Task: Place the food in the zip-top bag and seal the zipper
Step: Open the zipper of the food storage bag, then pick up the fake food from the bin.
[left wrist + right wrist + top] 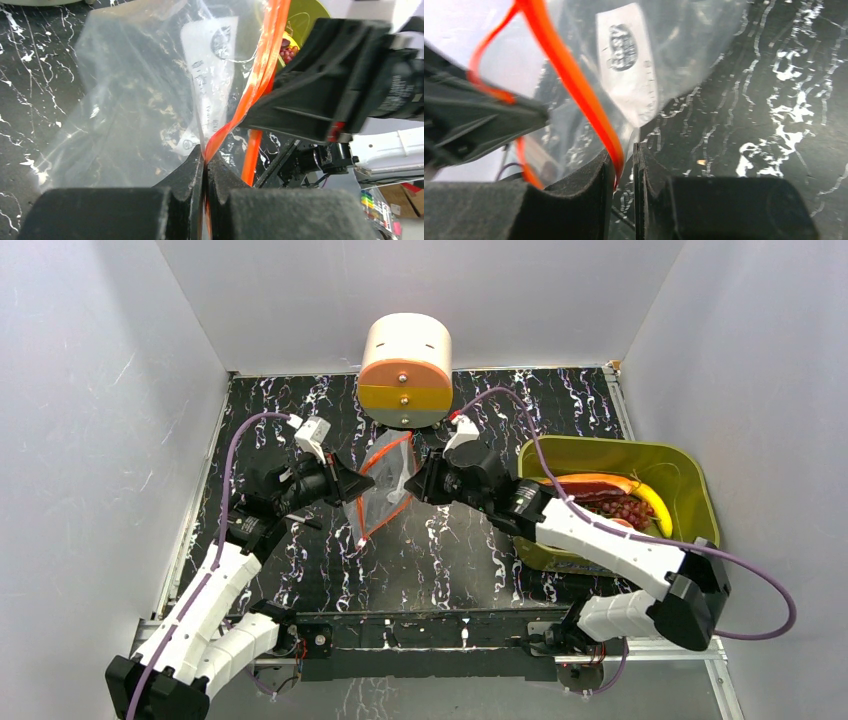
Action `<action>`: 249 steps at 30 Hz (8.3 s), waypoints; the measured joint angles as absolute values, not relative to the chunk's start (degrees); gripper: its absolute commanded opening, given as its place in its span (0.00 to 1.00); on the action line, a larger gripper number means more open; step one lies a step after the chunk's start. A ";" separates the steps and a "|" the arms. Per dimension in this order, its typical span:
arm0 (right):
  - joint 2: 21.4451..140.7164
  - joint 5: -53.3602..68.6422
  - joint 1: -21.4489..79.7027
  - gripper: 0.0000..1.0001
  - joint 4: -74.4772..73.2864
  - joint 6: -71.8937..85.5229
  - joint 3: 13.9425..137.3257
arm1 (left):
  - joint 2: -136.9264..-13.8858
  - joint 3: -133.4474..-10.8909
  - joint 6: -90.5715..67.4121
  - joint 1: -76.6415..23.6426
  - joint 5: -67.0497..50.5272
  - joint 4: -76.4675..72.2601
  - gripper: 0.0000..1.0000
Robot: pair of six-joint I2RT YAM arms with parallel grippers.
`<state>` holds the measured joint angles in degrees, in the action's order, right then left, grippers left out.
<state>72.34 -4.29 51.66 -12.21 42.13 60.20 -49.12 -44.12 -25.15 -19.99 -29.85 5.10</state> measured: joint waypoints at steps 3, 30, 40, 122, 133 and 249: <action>74.87 -7.22 51.66 0.17 -13.47 40.69 59.86 | -49.25 -44.12 -26.13 -19.99 -30.98 4.89 0.00; 68.60 -9.28 51.68 0.51 -21.61 36.69 57.28 | -49.84 -39.22 -16.71 -19.99 -29.63 2.83 0.00; 64.10 -17.96 51.31 0.57 -30.85 38.26 65.47 | -48.12 -34.89 -11.42 -19.99 -28.88 3.03 0.00; 66.15 -11.81 -19.11 0.43 -6.68 58.87 31.53 | -39.64 -34.89 -8.54 -19.99 -24.53 5.21 0.00; 58.72 -9.47 -19.20 0.00 -0.58 55.11 27.27 | -39.66 -34.89 -8.54 -19.99 -24.51 5.23 0.00; 53.74 -5.69 -13.69 0.00 -22.61 39.20 61.47 | -41.06 -34.83 -12.47 -19.99 -26.59 3.36 0.00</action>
